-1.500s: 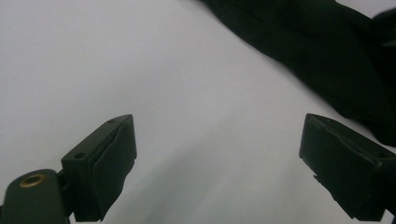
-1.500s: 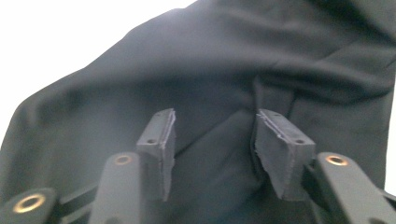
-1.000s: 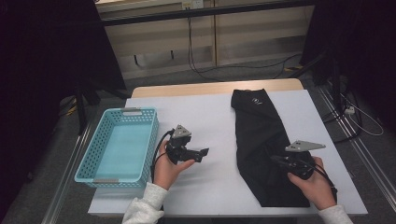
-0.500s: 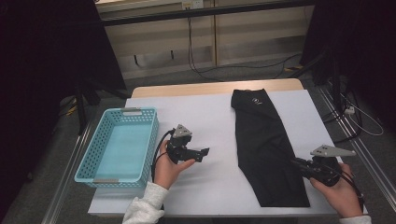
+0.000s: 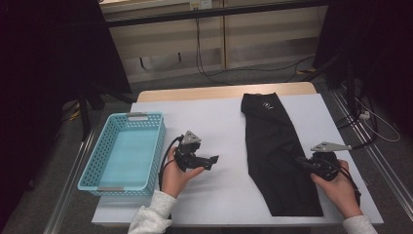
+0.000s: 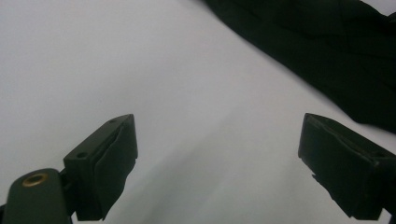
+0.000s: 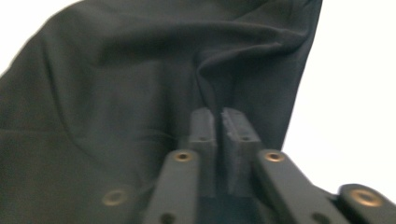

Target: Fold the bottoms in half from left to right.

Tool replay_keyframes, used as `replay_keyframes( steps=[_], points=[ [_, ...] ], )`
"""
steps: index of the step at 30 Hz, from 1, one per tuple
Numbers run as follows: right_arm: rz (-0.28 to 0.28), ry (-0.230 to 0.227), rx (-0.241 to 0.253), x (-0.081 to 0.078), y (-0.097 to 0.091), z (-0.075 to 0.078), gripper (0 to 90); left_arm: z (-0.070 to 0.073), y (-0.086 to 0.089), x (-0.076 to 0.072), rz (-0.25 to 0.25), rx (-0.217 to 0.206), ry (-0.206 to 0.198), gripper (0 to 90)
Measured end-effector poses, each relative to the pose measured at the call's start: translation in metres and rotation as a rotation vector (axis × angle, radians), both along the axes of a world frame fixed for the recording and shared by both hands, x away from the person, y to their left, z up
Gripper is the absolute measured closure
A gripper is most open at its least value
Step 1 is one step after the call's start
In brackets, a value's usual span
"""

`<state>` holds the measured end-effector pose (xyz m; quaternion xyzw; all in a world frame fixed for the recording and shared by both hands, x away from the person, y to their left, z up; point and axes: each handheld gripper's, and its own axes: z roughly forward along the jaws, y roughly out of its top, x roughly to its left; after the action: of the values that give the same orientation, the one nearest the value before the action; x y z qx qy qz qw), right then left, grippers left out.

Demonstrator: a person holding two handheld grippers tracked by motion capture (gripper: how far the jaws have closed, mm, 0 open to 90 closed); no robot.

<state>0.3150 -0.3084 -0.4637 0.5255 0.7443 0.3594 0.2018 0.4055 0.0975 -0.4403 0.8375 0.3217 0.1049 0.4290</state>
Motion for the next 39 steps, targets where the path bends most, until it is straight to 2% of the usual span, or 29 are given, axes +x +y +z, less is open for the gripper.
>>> replay_keyframes(
  steps=[1,4,9,11,14,15,16,19,23,25,26,30,33,35,37,39],
  points=[
    [0.006,0.006,0.013,0.000,0.000,0.000,90.0,0.000,0.000,0.000,0.000,0.002,-0.004,11.8],
    [0.018,0.000,0.002,-0.003,0.000,0.003,90.0,0.001,-0.001,-0.001,-0.002,-0.005,-0.004,11.8],
    [-0.026,-0.025,0.012,-0.013,-0.016,0.016,90.0,0.002,0.000,-0.001,0.003,-0.013,-0.006,11.8],
    [-0.044,-0.014,0.018,-0.016,-0.025,0.015,90.0,0.002,0.001,0.000,-0.002,-0.003,-0.010,11.8],
    [-0.054,0.019,-0.007,-0.018,-0.029,0.007,89.8,0.001,0.000,0.000,0.001,-0.010,0.002,11.8],
    [-0.053,0.029,-0.018,-0.018,-0.029,0.005,87.2,0.002,0.000,0.000,-0.002,-0.005,-0.004,11.8],
    [-0.055,0.020,-0.019,-0.019,-0.028,0.004,81.7,0.002,0.001,0.000,-0.003,-0.002,-0.008,11.8],
    [-0.061,-0.003,-0.047,-0.021,-0.025,0.009,72.5,0.001,0.000,0.000,0.001,-0.005,0.002,11.8],
    [-0.057,-0.038,-0.059,-0.028,-0.019,0.019,68.2,0.003,0.001,-0.001,0.002,-0.004,-0.002,11.7],
    [-0.018,-0.041,-0.048,-0.033,-0.012,0.022,68.0,0.004,0.001,-0.001,-0.003,0.001,-0.010,11.7],
    [0.002,-0.044,-0.048,-0.035,-0.007,0.022,68.3,0.004,0.001,-0.001,-0.004,0.003,-0.011,11.7],
    [0.057,-0.005,-0.073,-0.038,0.007,0.019,71.9,0.004,0.000,-0.002,-0.011,0.004,-0.013,11.7],
    [0.102,0.014,-0.053,-0.040,0.010,0.012,72.5,0.003,0.000,-0.002,-0.009,0.000,-0.005,11.7],
    [0.112,0.039,-0.088,-0.041,0.013,0.007,73.5,0.002,-0.001,-0.002,-0.002,-0.006,-0.002,11.7],
    [0.111,0.033,-0.088,-0.041,0.012,0.005,77.8,0.003,-0.001,-0.002,-0.007,-0.005,-0.006,11.7],
    [0.113,0.031,-0.088,-0.042,0.012,0.004,88.2,0.003,0.000,-0.002,-0.007,-0.006,-0.004,11.8]
  ],
)
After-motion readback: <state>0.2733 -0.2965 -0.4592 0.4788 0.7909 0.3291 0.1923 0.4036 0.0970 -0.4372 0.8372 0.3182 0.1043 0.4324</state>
